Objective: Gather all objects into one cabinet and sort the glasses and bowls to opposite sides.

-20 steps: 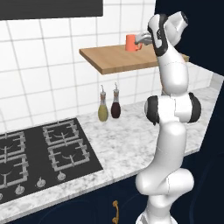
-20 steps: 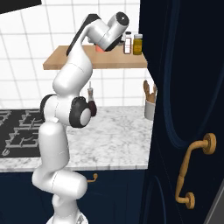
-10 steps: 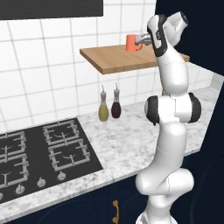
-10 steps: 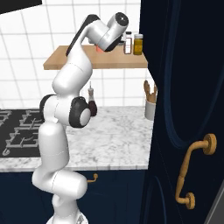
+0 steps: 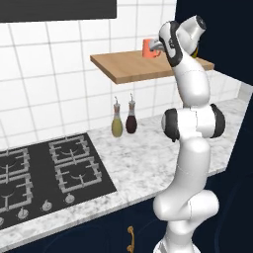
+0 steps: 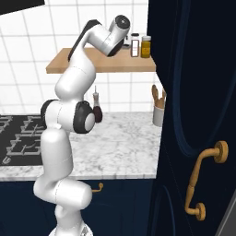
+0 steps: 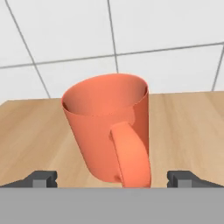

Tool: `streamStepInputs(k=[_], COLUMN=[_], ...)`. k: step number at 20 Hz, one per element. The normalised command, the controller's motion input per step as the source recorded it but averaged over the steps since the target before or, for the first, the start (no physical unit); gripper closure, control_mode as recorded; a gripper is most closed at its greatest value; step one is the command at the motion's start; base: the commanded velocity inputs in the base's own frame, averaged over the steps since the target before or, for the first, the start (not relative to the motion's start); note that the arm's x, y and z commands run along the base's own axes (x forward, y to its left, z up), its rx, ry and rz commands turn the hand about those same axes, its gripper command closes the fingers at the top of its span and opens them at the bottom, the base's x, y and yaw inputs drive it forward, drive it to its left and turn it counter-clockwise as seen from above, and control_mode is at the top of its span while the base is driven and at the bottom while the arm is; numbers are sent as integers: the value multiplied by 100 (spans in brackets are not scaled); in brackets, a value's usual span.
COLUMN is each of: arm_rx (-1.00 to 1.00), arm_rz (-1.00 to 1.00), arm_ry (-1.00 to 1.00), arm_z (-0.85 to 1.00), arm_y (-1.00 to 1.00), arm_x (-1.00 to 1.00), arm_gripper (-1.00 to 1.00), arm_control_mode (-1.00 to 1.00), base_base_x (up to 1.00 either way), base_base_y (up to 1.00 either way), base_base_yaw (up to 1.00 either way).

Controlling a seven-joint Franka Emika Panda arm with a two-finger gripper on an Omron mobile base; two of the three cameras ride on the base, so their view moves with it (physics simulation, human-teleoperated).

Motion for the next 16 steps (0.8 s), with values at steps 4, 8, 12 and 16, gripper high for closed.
streamStepInputs(k=[4,8,12,16], arm_rx=[0,2,5,7], arm_rz=[-6,-2,0,0], arm_ry=[7,2,0,1], arm_z=[-31,-3,-3,-11], arm_y=[-39,-41,-39,-32], arm_x=[35,34,18,14], arm_gripper=[-100,-100,-100,-100], arm_control_mode=[-100,-100,-100,-100], base_base_x=[0,0,0,0], base_base_y=[0,0,0,0], base_base_yaw=[0,0,0,0])
